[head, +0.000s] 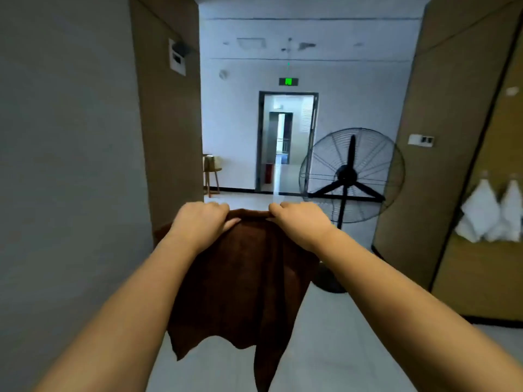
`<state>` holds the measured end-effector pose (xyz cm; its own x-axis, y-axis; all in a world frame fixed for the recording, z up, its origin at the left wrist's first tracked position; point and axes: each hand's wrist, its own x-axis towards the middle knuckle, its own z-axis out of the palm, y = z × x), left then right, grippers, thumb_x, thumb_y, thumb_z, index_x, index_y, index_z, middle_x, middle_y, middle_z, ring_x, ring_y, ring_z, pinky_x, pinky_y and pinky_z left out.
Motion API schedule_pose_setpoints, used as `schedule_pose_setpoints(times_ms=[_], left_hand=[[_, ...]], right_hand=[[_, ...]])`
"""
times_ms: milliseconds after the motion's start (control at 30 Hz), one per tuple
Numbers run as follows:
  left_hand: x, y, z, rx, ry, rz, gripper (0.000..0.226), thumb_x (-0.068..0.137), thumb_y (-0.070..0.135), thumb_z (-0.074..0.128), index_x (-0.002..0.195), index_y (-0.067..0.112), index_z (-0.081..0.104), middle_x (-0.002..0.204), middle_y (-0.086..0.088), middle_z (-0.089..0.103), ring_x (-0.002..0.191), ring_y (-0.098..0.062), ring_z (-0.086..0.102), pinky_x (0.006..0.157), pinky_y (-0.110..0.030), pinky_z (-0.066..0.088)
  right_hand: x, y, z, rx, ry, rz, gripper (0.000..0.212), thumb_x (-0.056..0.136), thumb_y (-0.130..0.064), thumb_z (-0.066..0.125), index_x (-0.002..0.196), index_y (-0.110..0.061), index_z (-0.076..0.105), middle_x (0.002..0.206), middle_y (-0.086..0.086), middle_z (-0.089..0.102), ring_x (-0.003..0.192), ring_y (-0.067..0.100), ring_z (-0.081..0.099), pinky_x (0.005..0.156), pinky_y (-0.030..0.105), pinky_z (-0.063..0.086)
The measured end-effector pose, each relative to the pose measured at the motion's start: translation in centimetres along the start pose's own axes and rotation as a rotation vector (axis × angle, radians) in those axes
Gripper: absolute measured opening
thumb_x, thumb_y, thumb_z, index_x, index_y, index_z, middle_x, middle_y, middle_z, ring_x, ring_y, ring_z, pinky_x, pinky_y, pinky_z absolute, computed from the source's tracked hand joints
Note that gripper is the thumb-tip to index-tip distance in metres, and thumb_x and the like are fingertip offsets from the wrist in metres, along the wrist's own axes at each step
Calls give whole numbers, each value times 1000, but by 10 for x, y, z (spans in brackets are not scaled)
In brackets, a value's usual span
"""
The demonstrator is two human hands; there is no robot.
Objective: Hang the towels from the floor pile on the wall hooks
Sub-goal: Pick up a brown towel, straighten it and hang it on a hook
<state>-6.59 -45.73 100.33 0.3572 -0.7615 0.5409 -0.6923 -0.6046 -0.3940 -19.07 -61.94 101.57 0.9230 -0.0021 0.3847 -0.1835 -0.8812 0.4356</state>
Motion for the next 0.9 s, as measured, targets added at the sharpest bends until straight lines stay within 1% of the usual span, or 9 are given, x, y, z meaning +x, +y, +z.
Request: schedule_pose_setpoints(times_ms=[133,300,467,533,600,667,733,833,900], left_hand=[[69,123,-8,-111,69,101,45,96,54,28,104,17,52,109,-3,62,100,-25,60,71,-32,41],[141,264,-34,-309,247,254,45,95,54,34,102,15,53,106,-6,64,98,-29,62,66,-31,39],[191,388,-57,-476,390,528,43,67,41,80,57,8,54,50,-10,56,38,-29,55,36,-26,38],[204,428,-65,-457,414,592,45,59,41,84,54,10,53,45,-7,53,31,-27,51,32,-22,34],[222,471,-72,-461,384,667,40,75,44,73,68,8,59,60,-10,61,47,-30,60,39,-27,36],[244,518,-70,-480,419,688,45,94,51,41,96,10,58,92,-9,65,80,-31,65,57,-31,35],[264,556,-73,-460,401,719,49,97,54,25,107,14,52,106,-5,62,94,-26,63,63,-30,34],[307,611,-72,-491,441,748,49,97,55,25,105,15,53,103,-2,62,91,-23,63,62,-28,35],[344,646,-66,-569,529,776,45,92,53,40,87,12,59,82,-3,65,70,-23,65,52,-27,40]], right_hand=[[-91,101,13,-90,-82,145,18,99,-17,35,114,-11,41,96,9,54,88,32,58,60,34,27],[-201,204,15,-167,-162,342,21,100,-20,34,118,-11,41,104,9,56,89,32,59,59,34,28],[-300,278,17,-223,-256,538,22,99,-19,35,119,-11,40,101,9,55,85,31,58,57,33,29],[-329,301,23,-230,-312,609,20,98,-18,38,117,-13,40,100,8,54,83,30,58,57,33,32],[-356,325,31,-234,-363,678,17,97,-18,39,113,-13,41,99,8,55,82,29,58,57,33,32],[-378,352,40,-250,-396,727,17,97,-17,40,113,-13,41,99,8,55,84,30,59,58,32,32],[-396,380,50,-249,-426,776,20,97,-17,41,116,-13,42,102,8,55,86,29,59,61,31,33],[-414,430,67,-286,-455,829,24,96,-19,44,120,-15,41,100,7,56,85,27,59,61,32,38],[-423,469,78,-298,-472,874,23,97,-19,44,119,-15,41,98,6,56,83,26,59,61,33,42]])
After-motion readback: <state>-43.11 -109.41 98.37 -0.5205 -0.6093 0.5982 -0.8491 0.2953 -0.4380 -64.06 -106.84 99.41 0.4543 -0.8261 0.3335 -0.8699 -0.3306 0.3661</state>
